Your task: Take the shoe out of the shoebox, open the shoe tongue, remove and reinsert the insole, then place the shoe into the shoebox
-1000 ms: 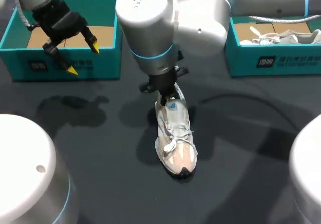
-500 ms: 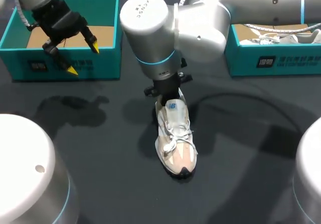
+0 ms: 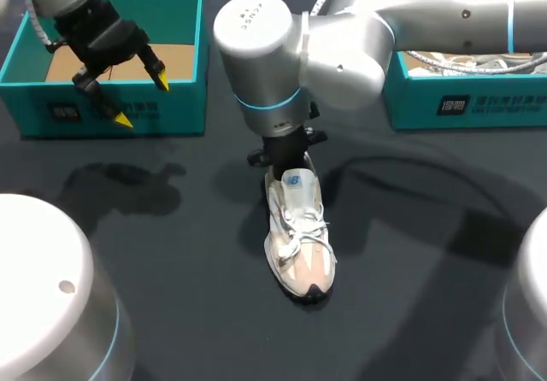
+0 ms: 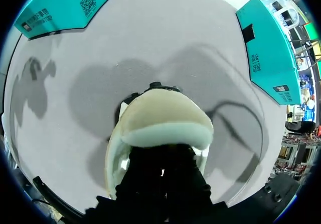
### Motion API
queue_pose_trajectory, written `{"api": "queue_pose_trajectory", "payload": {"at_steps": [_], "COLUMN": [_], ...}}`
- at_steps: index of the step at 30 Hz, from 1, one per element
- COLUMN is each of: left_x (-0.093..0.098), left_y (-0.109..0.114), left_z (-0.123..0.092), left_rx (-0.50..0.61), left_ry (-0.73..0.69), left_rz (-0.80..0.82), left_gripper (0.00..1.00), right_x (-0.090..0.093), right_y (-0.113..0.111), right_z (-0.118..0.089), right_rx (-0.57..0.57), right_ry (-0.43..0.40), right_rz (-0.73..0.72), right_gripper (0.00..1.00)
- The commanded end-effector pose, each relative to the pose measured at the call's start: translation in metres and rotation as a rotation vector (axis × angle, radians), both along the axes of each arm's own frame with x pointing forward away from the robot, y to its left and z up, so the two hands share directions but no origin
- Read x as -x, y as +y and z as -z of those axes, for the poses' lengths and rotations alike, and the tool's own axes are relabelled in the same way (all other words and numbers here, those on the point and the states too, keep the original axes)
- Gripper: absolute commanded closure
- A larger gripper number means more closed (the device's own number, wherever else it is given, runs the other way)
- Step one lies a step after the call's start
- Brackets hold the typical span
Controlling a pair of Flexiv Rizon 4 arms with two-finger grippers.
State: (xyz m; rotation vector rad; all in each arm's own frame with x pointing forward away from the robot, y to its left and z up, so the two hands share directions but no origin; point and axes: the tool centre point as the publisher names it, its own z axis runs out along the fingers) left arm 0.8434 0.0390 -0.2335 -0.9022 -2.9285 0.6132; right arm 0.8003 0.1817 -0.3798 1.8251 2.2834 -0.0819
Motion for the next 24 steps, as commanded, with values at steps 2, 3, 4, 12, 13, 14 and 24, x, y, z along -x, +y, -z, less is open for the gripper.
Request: {"api": "queue_pose_trajectory", "payload": {"at_steps": [2, 3, 4, 12, 13, 14, 24], "left_x": [0.001, 0.001, 0.001, 0.001, 0.001, 0.001, 0.001], "left_y": [0.001, 0.001, 0.001, 0.001, 0.001, 0.001, 0.001], "left_z": [0.0, 0.0, 0.0, 0.0, 0.0, 0.0, 0.0], "left_rx": [-0.001, -0.001, -0.001, -0.001, -0.001, -0.001, -0.001], "left_ry": [-0.001, -0.001, -0.001, -0.001, -0.001, -0.001, -0.001], "left_rz": [0.001, 0.001, 0.001, 0.001, 0.001, 0.001, 0.001], "left_gripper": [0.0, 0.0, 0.0, 0.0, 0.0, 0.0, 0.0], "right_x": [0.008, 0.009, 0.009, 0.005, 0.004, 0.004, 0.015], "right_y": [0.004, 0.003, 0.002, -0.017, -0.019, -0.019, -0.008], "right_z": [-0.019, -0.019, -0.018, 0.01, 0.014, 0.019, 0.032], "right_rx": [0.105, 0.11, 0.121, 0.121, 0.111, 0.107, -0.016], "right_ry": [-0.006, -0.005, 0.0, 0.055, 0.062, 0.074, 0.106], "right_rz": [0.026, 0.026, 0.031, 0.083, 0.085, 0.091, 0.055], "right_gripper": [1.0, 1.0, 1.0, 1.0, 1.0, 1.0, 1.0]}}
